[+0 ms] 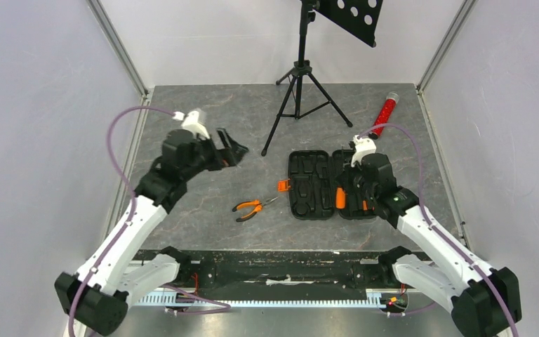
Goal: Pack the tool kit
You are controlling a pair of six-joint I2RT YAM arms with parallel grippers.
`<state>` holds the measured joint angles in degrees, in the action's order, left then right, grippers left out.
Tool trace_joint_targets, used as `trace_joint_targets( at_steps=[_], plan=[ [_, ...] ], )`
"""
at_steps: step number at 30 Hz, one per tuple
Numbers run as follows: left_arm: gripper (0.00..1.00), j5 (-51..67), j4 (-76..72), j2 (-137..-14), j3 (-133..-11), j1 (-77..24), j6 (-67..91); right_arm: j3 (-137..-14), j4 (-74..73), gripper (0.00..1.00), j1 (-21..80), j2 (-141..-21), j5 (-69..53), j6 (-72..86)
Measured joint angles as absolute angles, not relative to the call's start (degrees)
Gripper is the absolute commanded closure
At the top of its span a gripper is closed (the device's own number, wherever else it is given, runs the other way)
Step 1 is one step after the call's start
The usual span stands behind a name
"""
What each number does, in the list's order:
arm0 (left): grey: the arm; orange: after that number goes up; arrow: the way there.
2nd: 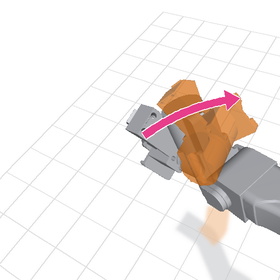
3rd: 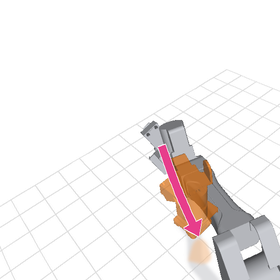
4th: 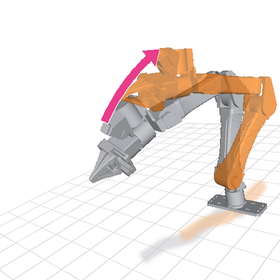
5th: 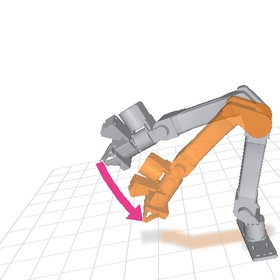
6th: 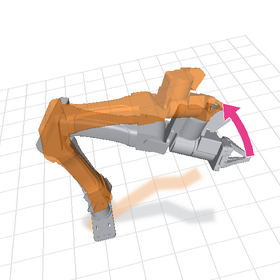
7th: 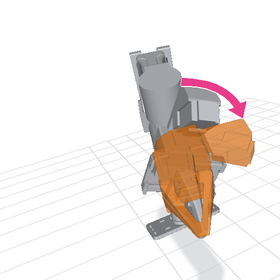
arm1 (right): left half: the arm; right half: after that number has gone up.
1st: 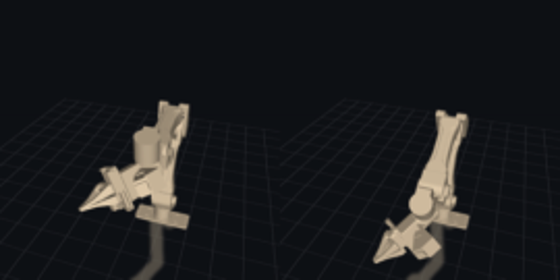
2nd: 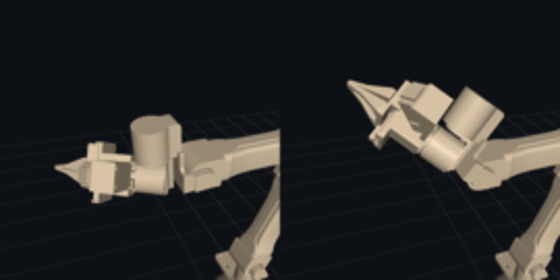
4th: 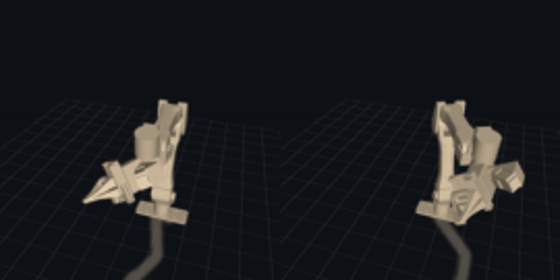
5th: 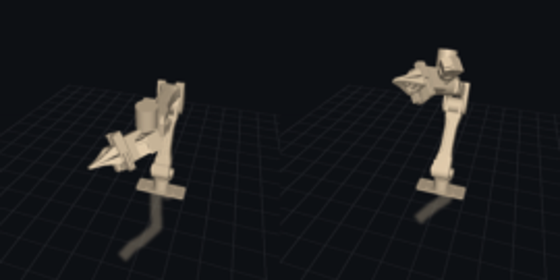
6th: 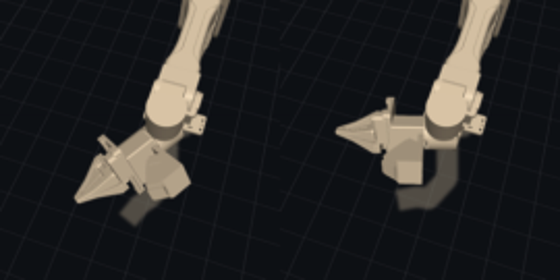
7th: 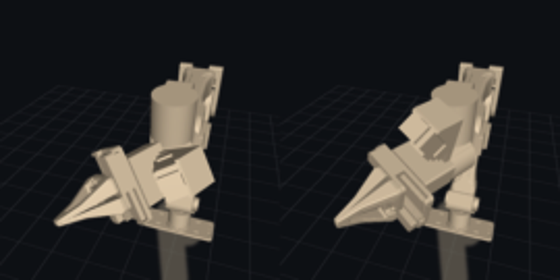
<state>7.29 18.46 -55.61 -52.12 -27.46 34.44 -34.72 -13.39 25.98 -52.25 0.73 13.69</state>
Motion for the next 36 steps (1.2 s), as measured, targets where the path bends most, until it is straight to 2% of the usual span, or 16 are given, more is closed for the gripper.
trace_joint_targets(
  at_steps=[4,11,16,22,26,31,36],
  plan=[
    [0.01,3.7,24.6,-51.6,-55.3,-19.7,29.1,-34.7,-17.8,1.0,20.7,-54.9,2.7,10.4],
    [0.02,-10.2,26.8,-41.1,-48.3,-18.6,23.6,-34.7,-18.1,1.0,18.0,-60.3,2.9,8.0],
    [0.03,-14.8,28.1,-40.2,-46.0,-18.3,21.7,-34.2,-15.6,1.0,17.9,-64.4,1.8,8.0],
    [0.03,-16.3,28.2,-39.2,-46.0,-18.3,20.7,-33.9,-13.6,0.91,17.8,-68.8,1.0,8.5],
    [0.04,-16.5,28.2,-38.9,-46.0,-18.3,20.7,-33.9,-13.2,0.75,17.8,-69.2,-0.2,9.2],
    [0.04,-16.5,28.2,-38.9,-46.0,-18.3,20.6,-33.9,-12.9,0.7,17.8,-68.9,-0.6,9.5],
    [0.04,-16.5,28.2,-39.0,-46.0,-18.3,20.6,-33.9,-13.0,0.69,17.7,-67.6,-0.6,9.5]
  ],
)
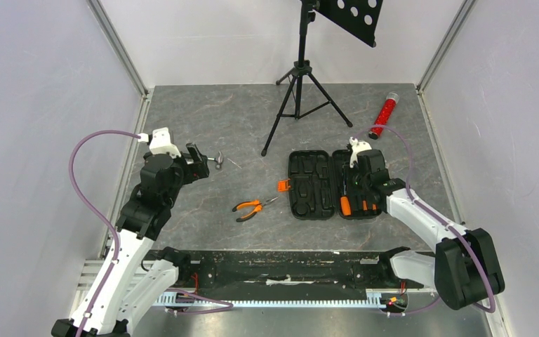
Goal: Pack the tool kit
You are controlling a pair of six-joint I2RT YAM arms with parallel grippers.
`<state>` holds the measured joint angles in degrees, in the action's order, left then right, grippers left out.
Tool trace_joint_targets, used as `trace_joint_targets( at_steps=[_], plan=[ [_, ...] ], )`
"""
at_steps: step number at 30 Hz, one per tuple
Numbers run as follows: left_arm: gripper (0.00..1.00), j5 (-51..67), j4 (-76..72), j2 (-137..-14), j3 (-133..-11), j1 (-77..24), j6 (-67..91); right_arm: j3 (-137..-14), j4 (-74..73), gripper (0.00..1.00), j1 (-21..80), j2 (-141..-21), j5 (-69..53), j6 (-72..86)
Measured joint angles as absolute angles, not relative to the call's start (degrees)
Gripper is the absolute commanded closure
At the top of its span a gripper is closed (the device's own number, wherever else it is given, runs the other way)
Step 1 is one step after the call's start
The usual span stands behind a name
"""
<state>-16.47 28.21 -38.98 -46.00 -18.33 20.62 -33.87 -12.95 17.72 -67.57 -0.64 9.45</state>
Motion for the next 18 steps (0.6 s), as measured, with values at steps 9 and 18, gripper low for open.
trace_joint_targets(
  at_steps=[9,18],
  plan=[
    [0.05,-16.5,28.2,-39.0,-46.0,-18.3,20.6,-33.8,-13.3,0.74,17.3,-67.3,-0.7,9.1],
    [0.05,-16.5,28.2,-39.0,-46.0,-18.3,20.1,-30.5,-14.0,0.79,17.3,-67.4,-3.0,9.1]
  ],
)
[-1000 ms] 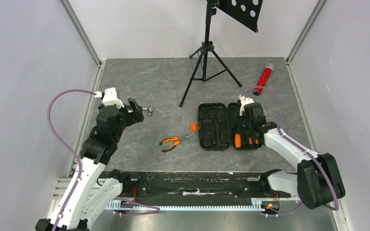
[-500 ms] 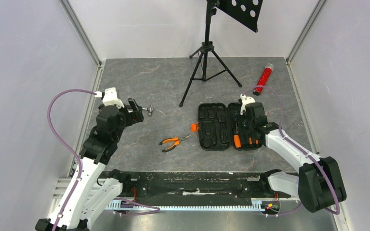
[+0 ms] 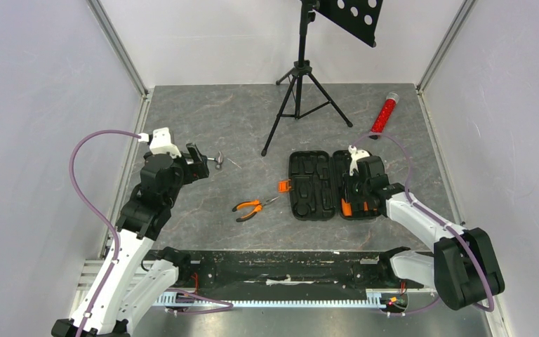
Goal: Pack the tool kit
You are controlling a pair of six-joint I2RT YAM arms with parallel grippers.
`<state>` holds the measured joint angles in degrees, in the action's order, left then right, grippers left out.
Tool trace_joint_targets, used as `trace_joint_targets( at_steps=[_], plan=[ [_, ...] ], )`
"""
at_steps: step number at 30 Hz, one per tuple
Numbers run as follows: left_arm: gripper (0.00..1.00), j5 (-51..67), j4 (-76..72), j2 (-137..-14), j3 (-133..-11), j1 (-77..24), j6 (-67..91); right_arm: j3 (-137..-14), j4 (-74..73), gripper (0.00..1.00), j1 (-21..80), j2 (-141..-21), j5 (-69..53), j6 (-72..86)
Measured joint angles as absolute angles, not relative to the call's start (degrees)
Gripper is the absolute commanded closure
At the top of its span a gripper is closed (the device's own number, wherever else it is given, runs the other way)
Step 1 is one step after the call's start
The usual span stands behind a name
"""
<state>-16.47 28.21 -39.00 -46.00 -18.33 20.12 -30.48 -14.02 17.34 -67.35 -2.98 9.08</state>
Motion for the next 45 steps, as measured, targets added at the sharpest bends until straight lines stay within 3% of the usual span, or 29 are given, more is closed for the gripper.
trace_joint_targets(
  at_steps=[8,12,17,24,28,45],
  plan=[
    [0.05,-16.5,28.2,-39.0,-46.0,-18.3,20.1,-30.1,-15.3,0.81,17.3,-65.9,-3.0,9.4],
    [0.05,-16.5,28.2,-39.0,-46.0,-18.3,20.1,-30.2,-16.1,0.73,17.3,-65.7,-3.2,9.4],
    [0.05,-16.5,28.2,-39.0,-46.0,-18.3,20.1,-32.2,-20.1,0.73,17.3,-65.7,-2.7,8.9],
    [0.06,-16.5,28.2,-38.9,-45.7,-18.3,20.1,-40.7,-23.6,0.85,17.1,-69.1,0.4,7.0],
    [0.06,-16.4,28.2,-38.8,-45.6,-18.3,20.1,-42.4,-23.8,1.0,17.1,-71.8,1.0,6.3],
    [0.06,-16.4,28.2,-38.1,-45.6,-18.3,20.1,-45.9,-23.4,1.0,17.1,-80.0,0.8,6.1]
  ],
)
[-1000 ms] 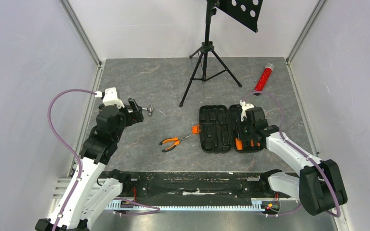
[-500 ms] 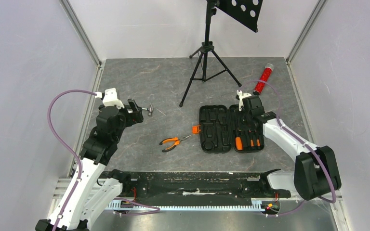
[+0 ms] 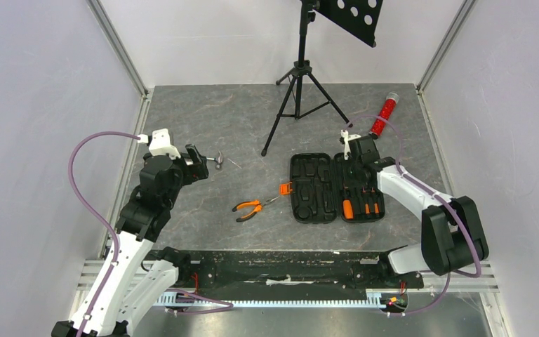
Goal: Pack the tool kit
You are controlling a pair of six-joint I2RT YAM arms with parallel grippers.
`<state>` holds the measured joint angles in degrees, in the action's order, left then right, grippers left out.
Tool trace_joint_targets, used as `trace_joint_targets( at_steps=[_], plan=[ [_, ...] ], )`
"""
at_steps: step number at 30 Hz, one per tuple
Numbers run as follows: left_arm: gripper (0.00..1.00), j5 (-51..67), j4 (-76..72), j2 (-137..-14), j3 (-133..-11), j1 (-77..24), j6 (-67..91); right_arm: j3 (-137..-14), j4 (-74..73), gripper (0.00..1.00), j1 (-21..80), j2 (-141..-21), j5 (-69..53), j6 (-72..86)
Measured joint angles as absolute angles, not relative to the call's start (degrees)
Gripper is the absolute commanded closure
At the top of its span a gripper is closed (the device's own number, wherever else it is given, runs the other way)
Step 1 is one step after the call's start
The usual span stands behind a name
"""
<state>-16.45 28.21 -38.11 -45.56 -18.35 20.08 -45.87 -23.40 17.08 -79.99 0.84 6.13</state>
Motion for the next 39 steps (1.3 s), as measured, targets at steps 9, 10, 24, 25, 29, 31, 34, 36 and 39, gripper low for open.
trace_joint_targets(
  at_steps=[9,10,24,25,29,31,34,36,39],
  plan=[
    [0.06,-16.4,28.2,-38.1,-45.6,-18.3,20.1,-46.0,-22.8,1.0,17.1,-82.4,0.7,6.1],
    [0.06,-16.4,28.2,-38.1,-45.6,-18.3,20.1,-46.0,-22.7,1.0,17.1,-82.5,0.7,6.1],
    [0.07,-16.4,28.2,-37.5,-45.6,-18.4,20.1,-44.6,-19.7,1.0,17.0,-83.8,1.3,6.1],
    [0.07,-16.4,28.2,-37.5,-45.6,-18.4,20.1,-44.4,-19.4,1.0,17.0,-83.5,1.2,6.1],
    [0.09,-15.4,28.2,-37.5,-45.6,-18.5,20.1,-43.6,-18.7,0.99,16.7,-81.8,-0.2,5.9],
    [0.1,-13.6,28.1,-38.0,-45.6,-18.8,20.1,-43.6,-19.1,0.89,16.6,-81.0,-1.3,5.9],
    [0.11,-9.4,27.8,-39.7,-45.6,-19.2,20.1,-44.0,-21.0,0.83,16.4,-79.3,-2.4,6.0],
    [0.11,-6.3,27.8,-41.7,-46.2,-19.6,20.3,-44.9,-22.2,0.81,16.4,-77.3,-2.7,5.9],
    [0.12,-1.4,27.5,-45.4,-47.1,-21.1,21.7,-45.9,-22.3,0.78,16.4,-74.0,-3.0,6.0]
  ],
)
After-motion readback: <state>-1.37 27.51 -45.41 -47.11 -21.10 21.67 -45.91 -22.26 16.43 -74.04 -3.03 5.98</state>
